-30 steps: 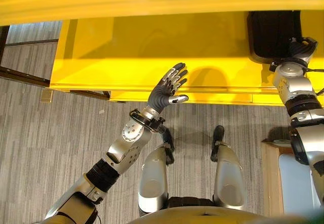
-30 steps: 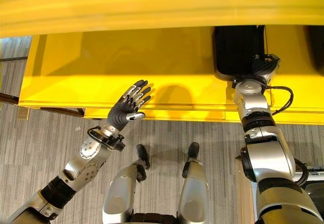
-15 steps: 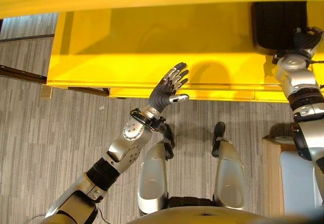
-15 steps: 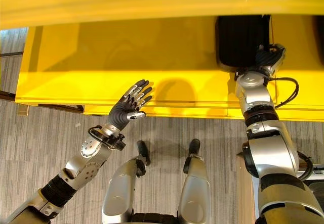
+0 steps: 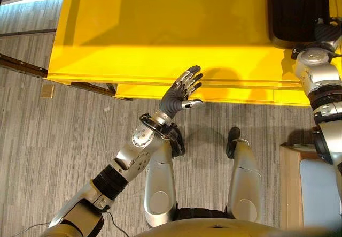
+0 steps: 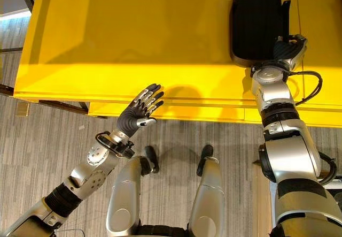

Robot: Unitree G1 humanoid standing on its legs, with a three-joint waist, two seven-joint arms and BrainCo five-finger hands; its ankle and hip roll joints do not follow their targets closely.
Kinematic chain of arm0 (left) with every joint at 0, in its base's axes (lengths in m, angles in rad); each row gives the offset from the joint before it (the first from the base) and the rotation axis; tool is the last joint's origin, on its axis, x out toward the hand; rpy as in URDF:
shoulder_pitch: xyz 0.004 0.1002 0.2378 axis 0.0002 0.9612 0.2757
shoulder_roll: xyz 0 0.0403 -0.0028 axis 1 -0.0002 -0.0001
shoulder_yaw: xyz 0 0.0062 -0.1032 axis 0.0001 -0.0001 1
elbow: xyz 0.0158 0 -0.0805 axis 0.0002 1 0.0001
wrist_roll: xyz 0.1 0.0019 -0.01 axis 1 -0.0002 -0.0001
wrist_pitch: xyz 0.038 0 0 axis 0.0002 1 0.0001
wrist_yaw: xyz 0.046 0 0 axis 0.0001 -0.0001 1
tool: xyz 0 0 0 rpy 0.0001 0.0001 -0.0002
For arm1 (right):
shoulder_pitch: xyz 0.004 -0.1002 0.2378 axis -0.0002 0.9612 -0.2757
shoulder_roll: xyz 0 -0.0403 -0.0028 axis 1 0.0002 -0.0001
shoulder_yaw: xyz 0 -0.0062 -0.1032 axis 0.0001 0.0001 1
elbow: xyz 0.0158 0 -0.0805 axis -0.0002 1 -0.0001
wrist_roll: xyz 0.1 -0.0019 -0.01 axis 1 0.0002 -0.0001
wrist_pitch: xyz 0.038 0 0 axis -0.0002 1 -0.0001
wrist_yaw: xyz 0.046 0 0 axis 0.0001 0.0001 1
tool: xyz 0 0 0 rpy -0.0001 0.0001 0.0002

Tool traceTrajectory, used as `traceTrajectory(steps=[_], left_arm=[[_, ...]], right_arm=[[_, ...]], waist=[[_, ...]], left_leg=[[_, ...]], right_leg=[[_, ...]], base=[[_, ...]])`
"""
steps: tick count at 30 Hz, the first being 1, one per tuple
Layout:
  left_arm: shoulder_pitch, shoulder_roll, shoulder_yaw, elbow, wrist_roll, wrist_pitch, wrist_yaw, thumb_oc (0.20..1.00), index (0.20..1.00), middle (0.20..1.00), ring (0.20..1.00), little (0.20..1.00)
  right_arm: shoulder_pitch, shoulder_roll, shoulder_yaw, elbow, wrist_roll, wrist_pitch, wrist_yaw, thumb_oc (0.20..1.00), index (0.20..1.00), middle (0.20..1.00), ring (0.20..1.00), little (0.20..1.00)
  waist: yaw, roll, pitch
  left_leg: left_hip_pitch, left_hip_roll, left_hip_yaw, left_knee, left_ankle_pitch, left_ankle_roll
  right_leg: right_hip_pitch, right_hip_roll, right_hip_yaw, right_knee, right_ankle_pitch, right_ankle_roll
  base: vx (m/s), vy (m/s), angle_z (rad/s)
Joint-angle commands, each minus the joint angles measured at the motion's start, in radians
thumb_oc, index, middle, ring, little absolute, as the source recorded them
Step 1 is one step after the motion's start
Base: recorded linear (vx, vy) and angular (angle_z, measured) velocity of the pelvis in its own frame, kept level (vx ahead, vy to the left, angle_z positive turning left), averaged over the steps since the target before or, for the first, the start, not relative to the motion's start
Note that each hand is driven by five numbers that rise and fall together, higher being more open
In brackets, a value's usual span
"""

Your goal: Move parts from the plastic box to the shelf.

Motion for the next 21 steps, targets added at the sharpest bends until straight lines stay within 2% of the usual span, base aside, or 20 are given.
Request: traceTrajectory(steps=[1,14,15,17,21], left_arm=[[0.021,0.016,-0.003,-0.111,0.004,-0.035,-0.02,1.0,1.0,1.0,1.0,1.0],[0.015,0.027,-0.003,-0.099,-0.006,-0.047,-0.036,1.0,1.0,1.0,1.0,1.0],[0.015,0.027,-0.003,-0.098,-0.005,-0.045,-0.039,1.0,1.0,1.0,1.0,1.0],[0.012,0.029,-0.006,-0.103,-0.011,-0.038,-0.044,1.0,1.0,1.0,1.0,1.0],[0.008,0.031,-0.008,-0.102,-0.012,-0.036,-0.037,1.0,1.0,1.0,1.0,1.0]], right_arm=[[-0.07,-0.035,0.03,-0.004,0.008,-0.019,0.0,0.2,0.2,0.2,0.2,0.2],[-0.101,-0.04,0.05,0.027,-0.008,-0.007,-0.047,0.2,0.2,0.2,0.2,0.2],[-0.102,-0.041,0.049,0.029,0.001,-0.009,-0.05,0.275,0.275,0.275,0.275,0.275],[-0.11,-0.041,0.05,0.036,0.003,-0.014,-0.069,1.0,1.0,1.0,1.0,1.0],[-0.114,-0.043,0.046,0.04,-0.012,-0.017,-0.083,1.0,1.0,1.0,1.0,1.0]], waist=[[0.023,-0.017,-0.024],[0.028,-0.013,-0.024],[0.029,-0.012,-0.024],[0.029,-0.012,-0.024],[0.026,-0.011,-0.024]], left_leg=[[0.049,-0.036,-0.065,0.015,-0.119,0.024],[0.07,-0.027,-0.064,-0.022,-0.096,0.008],[0.069,-0.027,-0.065,-0.022,-0.096,0.008],[0.07,-0.025,-0.066,-0.021,-0.096,0.007],[0.072,-0.027,-0.066,-0.021,-0.096,0.004]], right_leg=[[0.032,0.016,-0.055,0.089,-0.104,-0.013],[0.046,0.015,-0.057,0.076,-0.105,-0.011],[0.046,0.015,-0.057,0.076,-0.104,-0.011],[0.046,0.015,-0.057,0.078,-0.106,-0.012],[0.048,0.018,-0.054,0.08,-0.109,-0.013]], base=[[0.0,0.0,0.0],[0.0,0.0,0.0],[0.0,0.0,0.0],[0.0,0.0,0.0],[0.0,0.0,0.0]])
